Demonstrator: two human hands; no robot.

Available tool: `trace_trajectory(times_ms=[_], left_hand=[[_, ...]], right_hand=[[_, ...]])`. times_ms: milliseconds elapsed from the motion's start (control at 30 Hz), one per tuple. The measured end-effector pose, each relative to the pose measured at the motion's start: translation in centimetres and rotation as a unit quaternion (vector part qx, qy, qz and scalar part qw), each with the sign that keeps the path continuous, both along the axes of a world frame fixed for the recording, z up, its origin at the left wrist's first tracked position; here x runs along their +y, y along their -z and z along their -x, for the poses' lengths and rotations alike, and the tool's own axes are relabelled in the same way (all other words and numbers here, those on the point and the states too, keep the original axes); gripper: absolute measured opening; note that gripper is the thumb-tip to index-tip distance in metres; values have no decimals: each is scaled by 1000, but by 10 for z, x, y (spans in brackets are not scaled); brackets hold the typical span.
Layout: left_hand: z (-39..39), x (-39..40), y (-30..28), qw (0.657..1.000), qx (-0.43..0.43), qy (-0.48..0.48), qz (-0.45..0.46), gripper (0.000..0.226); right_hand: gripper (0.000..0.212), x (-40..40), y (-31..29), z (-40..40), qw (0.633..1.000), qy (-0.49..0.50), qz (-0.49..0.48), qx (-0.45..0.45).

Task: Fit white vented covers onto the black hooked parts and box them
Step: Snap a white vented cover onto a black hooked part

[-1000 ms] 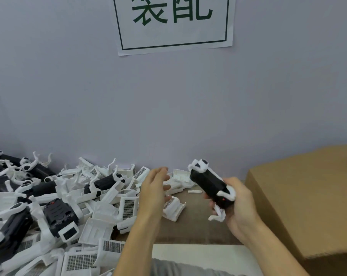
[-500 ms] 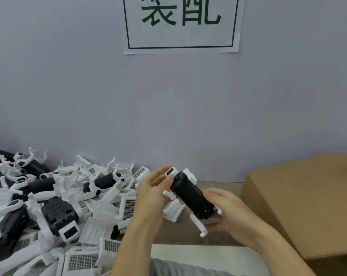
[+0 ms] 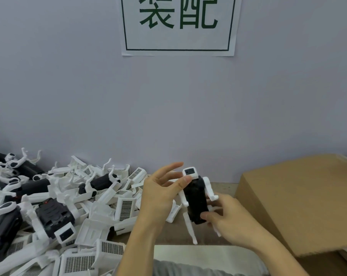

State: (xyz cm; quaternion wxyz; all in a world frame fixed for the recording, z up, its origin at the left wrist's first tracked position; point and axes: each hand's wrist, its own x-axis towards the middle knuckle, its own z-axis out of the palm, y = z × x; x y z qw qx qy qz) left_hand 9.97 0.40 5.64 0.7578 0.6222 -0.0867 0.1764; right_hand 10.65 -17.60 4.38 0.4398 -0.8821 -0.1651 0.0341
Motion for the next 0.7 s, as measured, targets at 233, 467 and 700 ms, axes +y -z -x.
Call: trace_trajectory(times_ms=[233, 467, 700], left_hand=[[-1, -9, -1, 998, -9, 41, -56, 17], [-4, -19, -1, 992, -4, 31, -120, 12], [-5, -3, 7, 986, 32, 39, -162, 30]], right_hand=[[32, 0, 9, 2, 998, -37, -50, 23], [54, 3, 15, 0, 994, 27, -67, -78], [53, -4, 20, -5, 996, 6, -29, -84]])
